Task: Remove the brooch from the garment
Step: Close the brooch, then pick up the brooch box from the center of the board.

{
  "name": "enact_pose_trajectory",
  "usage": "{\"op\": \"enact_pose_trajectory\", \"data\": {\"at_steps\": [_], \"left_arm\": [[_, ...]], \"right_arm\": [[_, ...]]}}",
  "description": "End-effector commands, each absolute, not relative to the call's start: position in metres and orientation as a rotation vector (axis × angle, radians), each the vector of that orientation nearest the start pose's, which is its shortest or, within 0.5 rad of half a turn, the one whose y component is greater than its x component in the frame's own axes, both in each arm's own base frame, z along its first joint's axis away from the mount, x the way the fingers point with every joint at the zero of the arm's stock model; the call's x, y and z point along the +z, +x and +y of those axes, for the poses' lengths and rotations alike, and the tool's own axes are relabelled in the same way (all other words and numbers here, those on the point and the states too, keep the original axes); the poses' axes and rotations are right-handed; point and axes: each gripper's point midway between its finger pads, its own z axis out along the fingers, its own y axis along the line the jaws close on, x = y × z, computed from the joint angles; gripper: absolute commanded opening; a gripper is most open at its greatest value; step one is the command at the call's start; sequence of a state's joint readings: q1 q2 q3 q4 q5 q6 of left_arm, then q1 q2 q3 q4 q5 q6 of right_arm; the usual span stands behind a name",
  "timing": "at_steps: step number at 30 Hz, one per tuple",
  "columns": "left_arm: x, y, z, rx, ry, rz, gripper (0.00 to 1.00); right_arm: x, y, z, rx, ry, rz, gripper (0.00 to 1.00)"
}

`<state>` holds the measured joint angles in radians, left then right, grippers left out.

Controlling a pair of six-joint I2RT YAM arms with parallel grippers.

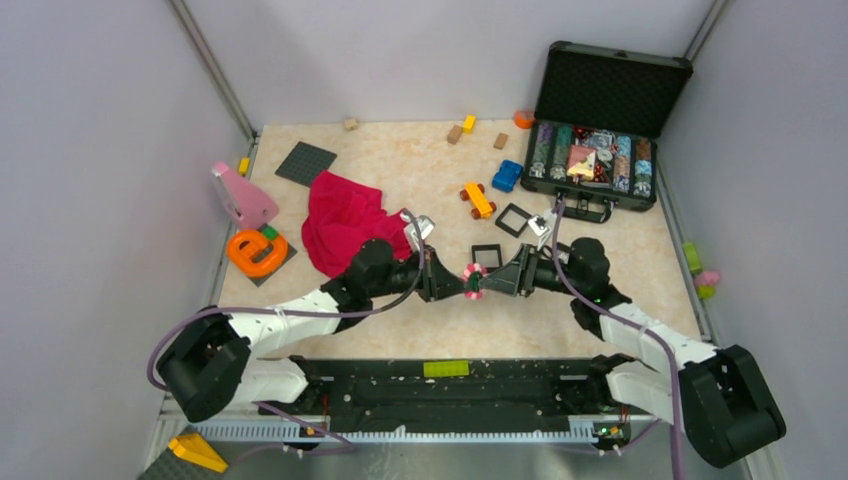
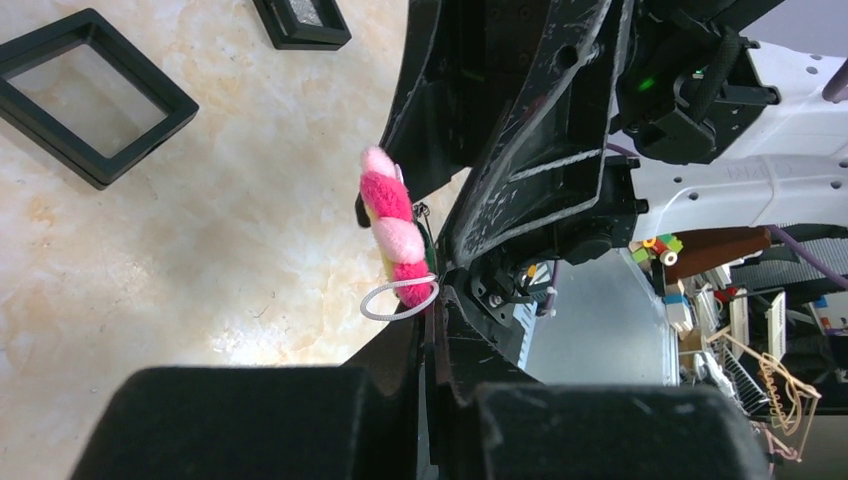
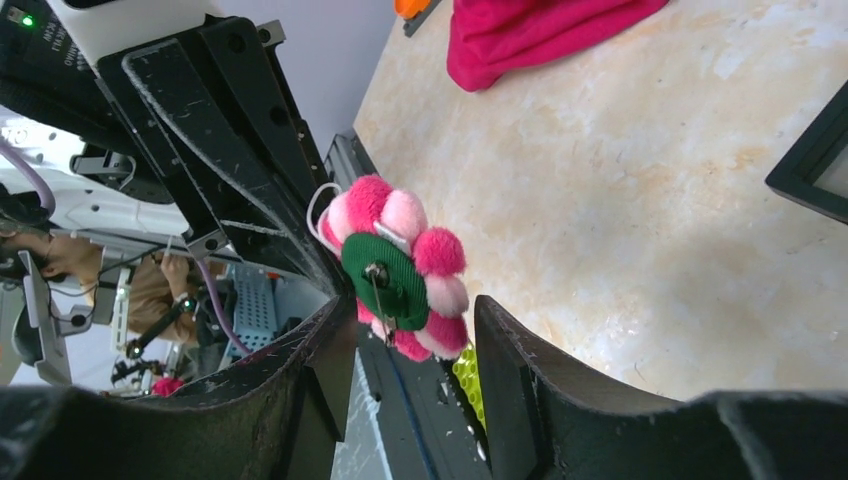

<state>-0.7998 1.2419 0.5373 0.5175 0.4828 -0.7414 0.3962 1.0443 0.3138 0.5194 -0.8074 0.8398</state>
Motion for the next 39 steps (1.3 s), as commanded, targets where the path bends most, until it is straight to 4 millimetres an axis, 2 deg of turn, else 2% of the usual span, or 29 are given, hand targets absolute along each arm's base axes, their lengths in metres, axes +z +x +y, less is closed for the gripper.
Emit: {"op": "enact_pose_trajectory", "data": {"at_steps": [1,7,11,17,20,21,24,25,26,28,30,39], "left_arm": [[0.197,0.191,-0.337,-1.511,0.426,1.914,0.00],[0.196,0.197,-0.333,-1.544,0.405,1.916,0.00],[0.193,0.203,-0.331,-1.556,0.386,1.940,0.00],[0.185,0.214,-0.337,-1.565,0.382,2.003,0.00],[0.179,0.224,-0.332,-1.479,0.360,2.043,0.00],[0.176,0.229,-0.327,-1.429,0.337,2.067,0.00],[0.166,0.247,-0.302,-1.271,0.236,2.127,0.00],[0.164,0.251,-0.293,-1.228,0.215,2.131,0.00],[0.163,0.256,-0.285,-1.188,0.193,2.128,0.00],[0.161,0.261,-0.270,-1.115,0.157,2.133,0.00],[0.160,0.263,-0.258,-1.055,0.127,2.128,0.00],[0.163,0.260,-0.237,-0.980,0.105,2.048,0.00]], "right_arm": [[0.169,0.197,0.233,1.535,-0.230,1.963,0.48],[0.176,0.203,0.225,1.496,-0.204,1.930,0.48],[0.178,0.211,0.217,1.408,-0.173,1.917,0.48],[0.176,0.234,0.188,1.085,-0.100,1.975,0.58],[0.173,0.247,0.169,0.924,-0.007,2.028,0.59],[0.168,0.250,0.164,0.875,0.013,2.056,0.67],[0.152,0.264,0.153,0.693,0.061,2.172,0.75],[0.148,0.265,0.155,0.626,0.046,2.205,0.89],[0.146,0.270,0.151,0.529,0.055,2.220,0.97],[0.144,0.274,0.160,0.450,-0.009,2.235,0.99],[0.142,0.280,0.171,0.445,-0.033,2.252,0.99],[0.103,0.309,0.208,0.249,-0.104,2.388,0.99]]}}
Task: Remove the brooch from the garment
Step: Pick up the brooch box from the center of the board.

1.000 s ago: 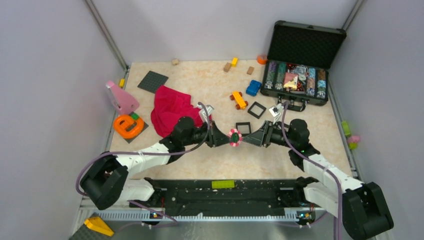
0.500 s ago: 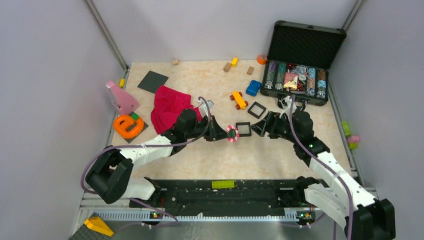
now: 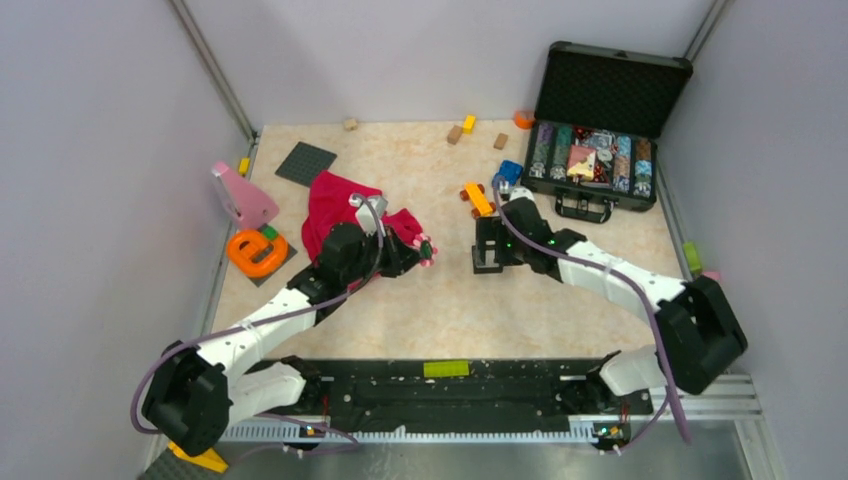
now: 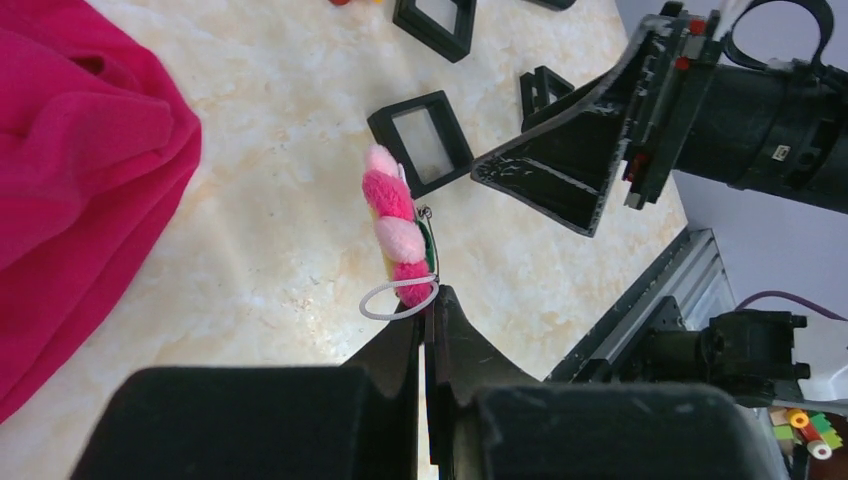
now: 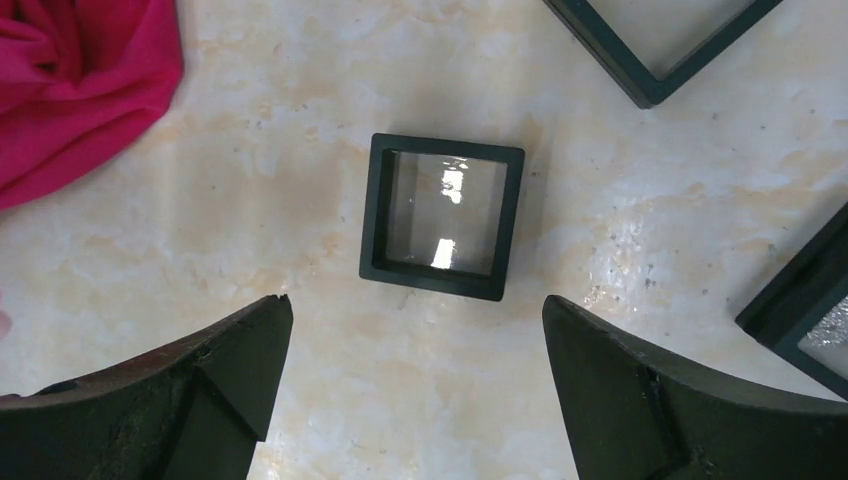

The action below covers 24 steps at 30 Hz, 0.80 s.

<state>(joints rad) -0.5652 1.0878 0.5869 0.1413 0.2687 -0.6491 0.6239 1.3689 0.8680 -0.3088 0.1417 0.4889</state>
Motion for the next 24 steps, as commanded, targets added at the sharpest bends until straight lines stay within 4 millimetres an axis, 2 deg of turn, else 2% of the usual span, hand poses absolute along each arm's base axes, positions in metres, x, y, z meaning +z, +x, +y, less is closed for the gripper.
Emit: {"op": "enact_pose_trajectory", "data": {"at_steps": [1,6,16,20,24], "left_arm": [[0.162,0.259,-0.237,-0.983,0.108,2.049,0.00],[0.162,0.255,-0.237,-1.005,0.132,2.036,0.00],[0.165,0.253,-0.239,-1.022,0.167,2.015,0.00],[0.164,0.252,-0.239,-1.030,0.175,2.016,0.00],[0.165,0.252,-0.237,-1.024,0.179,2.011,0.00]], "right_arm": [[0.100,0.312,0.209,0.236,-0.101,2.394,0.99],[0.082,0.317,0.227,0.266,-0.135,2.464,0.99],[0.052,0.314,0.224,0.187,-0.121,2.573,0.95],[0.044,0.311,0.224,0.172,-0.122,2.610,0.88],[0.047,0.309,0.224,0.177,-0.114,2.618,0.73]]}}
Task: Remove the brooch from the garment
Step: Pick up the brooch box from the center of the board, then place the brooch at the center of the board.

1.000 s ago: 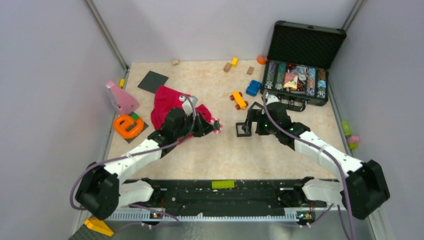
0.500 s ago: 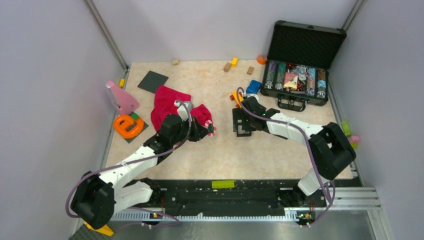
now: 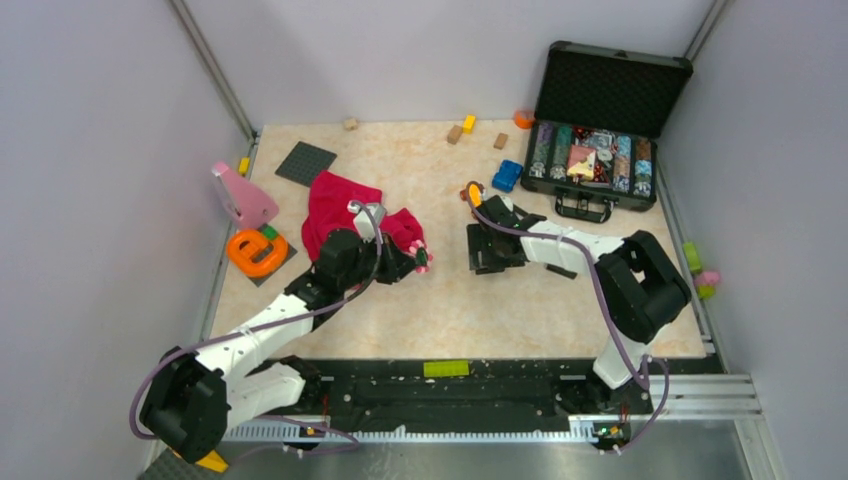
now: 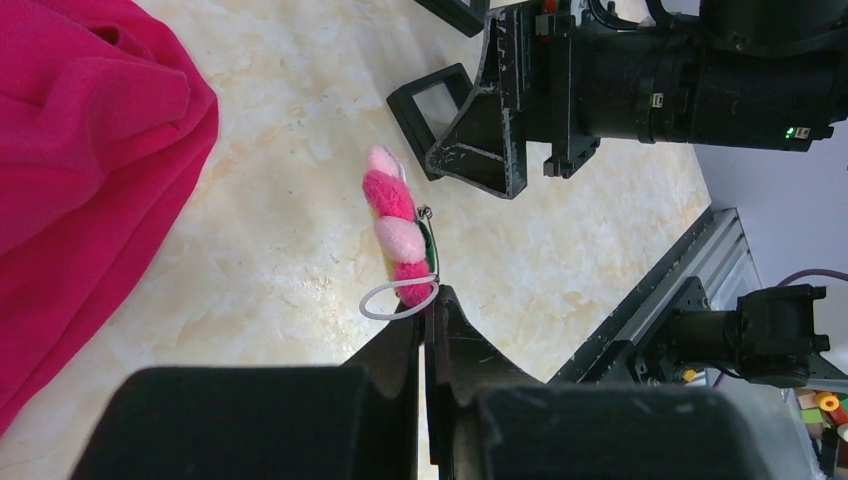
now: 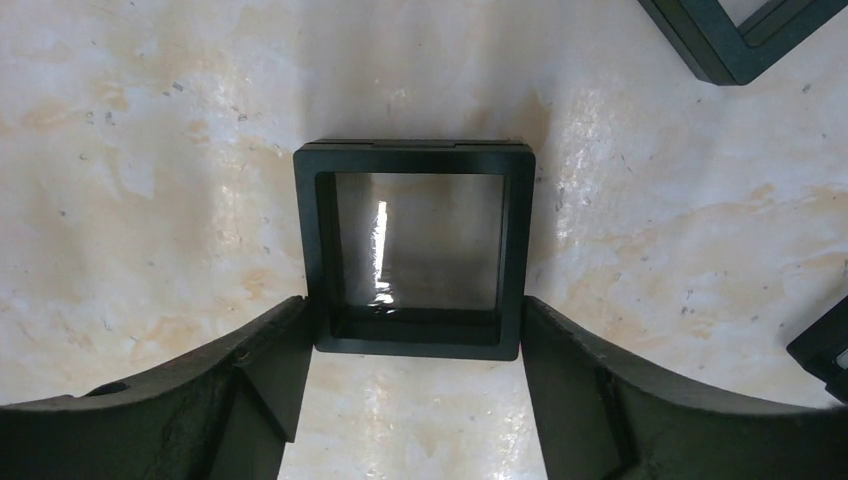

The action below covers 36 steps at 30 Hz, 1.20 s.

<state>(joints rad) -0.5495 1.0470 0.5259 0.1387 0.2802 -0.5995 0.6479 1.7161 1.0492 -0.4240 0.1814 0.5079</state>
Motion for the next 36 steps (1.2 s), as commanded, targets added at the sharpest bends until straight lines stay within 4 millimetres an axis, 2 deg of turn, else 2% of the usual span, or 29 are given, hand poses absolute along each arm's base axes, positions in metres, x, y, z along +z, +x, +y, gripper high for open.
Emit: {"op": "enact_pose_trajectory", "data": {"at_steps": [1,3,6,12,15,18,23,27,28,30,34,35,36], "left_arm": [[0.165,0.252,-0.237,-1.025,0.179,2.010,0.00],[0.166,0.251,-0.238,-1.026,0.185,2.009,0.00],[0.165,0.251,-0.237,-1.025,0.185,2.010,0.00],[0.172,0.245,-0.245,-1.086,0.242,1.981,0.00],[0.180,0.237,-0.259,-1.192,0.333,1.936,0.00],[0.187,0.233,-0.269,-1.281,0.345,1.899,0.00],[0.194,0.235,-0.279,-1.314,0.352,1.824,0.00],[0.174,0.235,-0.290,-1.396,0.320,1.919,0.00],[0.169,0.233,-0.295,-1.444,0.316,1.925,0.00],[0.149,0.229,-0.302,-1.508,0.311,1.978,0.00],[0.131,0.225,-0.313,-1.552,0.331,2.003,0.00],[0.127,0.225,-0.316,-1.536,0.342,2.022,0.04],[0.125,0.227,-0.318,-1.516,0.352,2.040,0.12]], "right_arm": [[0.049,0.308,0.224,0.181,-0.113,2.616,0.69],[0.052,0.306,0.226,0.200,-0.116,2.620,0.64],[0.063,0.305,0.228,0.225,-0.119,2.616,0.62],[0.105,0.305,0.233,0.341,-0.055,2.523,0.63],[0.124,0.305,0.237,0.479,0.111,2.461,0.63],[0.140,0.304,0.235,0.560,0.297,2.431,0.56],[0.159,0.292,0.236,0.709,0.558,2.398,0.54],[0.156,0.284,0.229,0.842,0.791,2.382,0.53],[0.153,0.281,0.227,0.860,0.817,2.382,0.52],[0.148,0.279,0.223,0.882,0.871,2.376,0.52],[0.145,0.273,0.226,0.957,0.918,2.395,0.52],[0.144,0.271,0.227,0.968,0.934,2.408,0.52],[0.142,0.268,0.228,0.978,0.946,2.425,0.51]]}}
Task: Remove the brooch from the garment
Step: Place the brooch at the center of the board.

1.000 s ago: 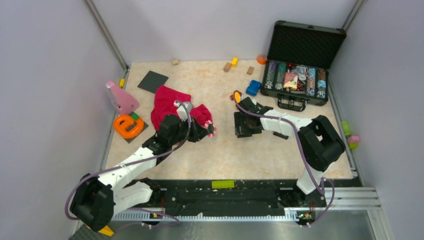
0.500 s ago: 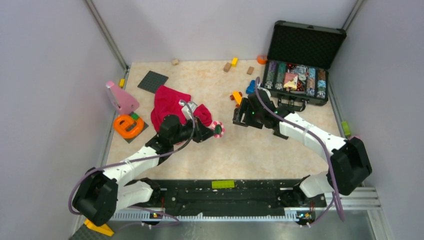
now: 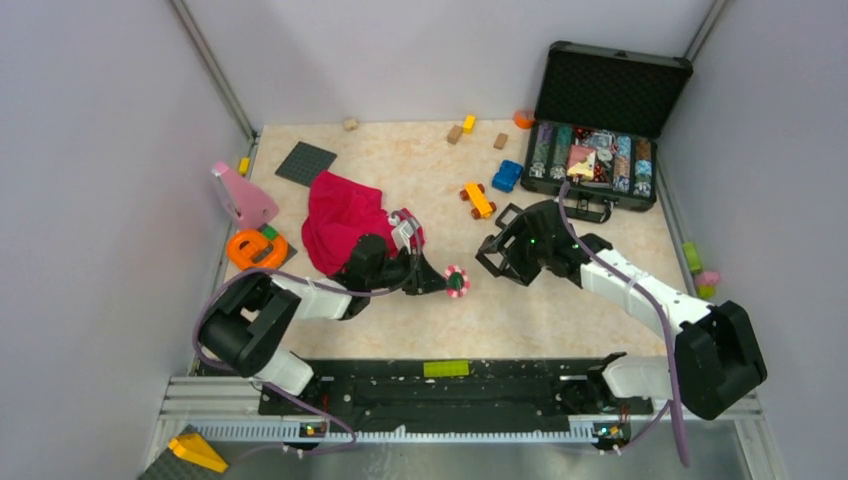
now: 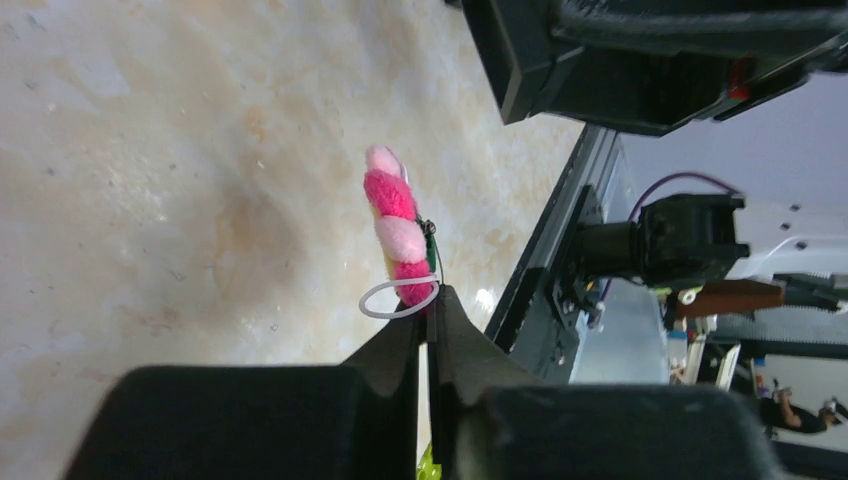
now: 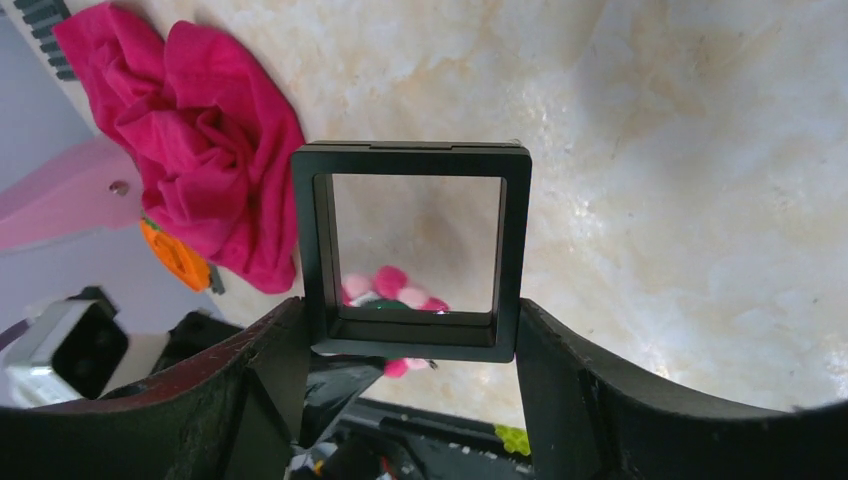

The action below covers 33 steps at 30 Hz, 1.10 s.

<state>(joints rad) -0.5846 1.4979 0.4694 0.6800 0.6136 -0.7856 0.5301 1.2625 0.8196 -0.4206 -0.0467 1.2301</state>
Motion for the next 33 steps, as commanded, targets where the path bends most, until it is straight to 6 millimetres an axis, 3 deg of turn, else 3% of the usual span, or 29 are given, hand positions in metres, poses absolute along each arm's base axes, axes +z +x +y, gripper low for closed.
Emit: {"op": "enact_pose_trajectory", "data": {"at_steps": [1,3,4,6,11,16,21,24,33], "left_arm": [[0.123,0.227,-0.319,-1.499,0.361,2.051,0.32],[0.126,0.228,-0.318,-1.468,0.365,2.041,0.75],[0.129,0.228,-0.317,-1.451,0.370,2.023,0.84],[0.138,0.228,-0.316,-1.425,0.389,1.987,0.88],[0.153,0.227,-0.326,-1.403,0.427,1.927,0.90],[0.152,0.238,-0.336,-1.364,0.406,1.933,0.90],[0.144,0.257,-0.335,-1.288,0.306,1.988,0.81],[0.144,0.258,-0.338,-1.298,0.309,1.996,0.74],[0.137,0.258,-0.341,-1.302,0.318,2.012,0.70]], "right_arm": [[0.140,0.266,0.228,0.986,0.969,2.438,0.51],[0.138,0.262,0.229,1.011,1.006,2.447,0.50],[0.138,0.261,0.230,1.030,1.023,2.439,0.50],[0.138,0.259,0.232,1.076,1.058,2.430,0.50],[0.137,0.251,0.245,1.196,1.096,2.462,0.50],[0.138,0.247,0.247,1.232,1.119,2.459,0.49],[0.140,0.244,0.247,1.254,1.120,2.457,0.49],[0.140,0.243,0.248,1.269,1.131,2.454,0.49],[0.144,0.243,0.251,1.307,1.128,2.448,0.49]]}}
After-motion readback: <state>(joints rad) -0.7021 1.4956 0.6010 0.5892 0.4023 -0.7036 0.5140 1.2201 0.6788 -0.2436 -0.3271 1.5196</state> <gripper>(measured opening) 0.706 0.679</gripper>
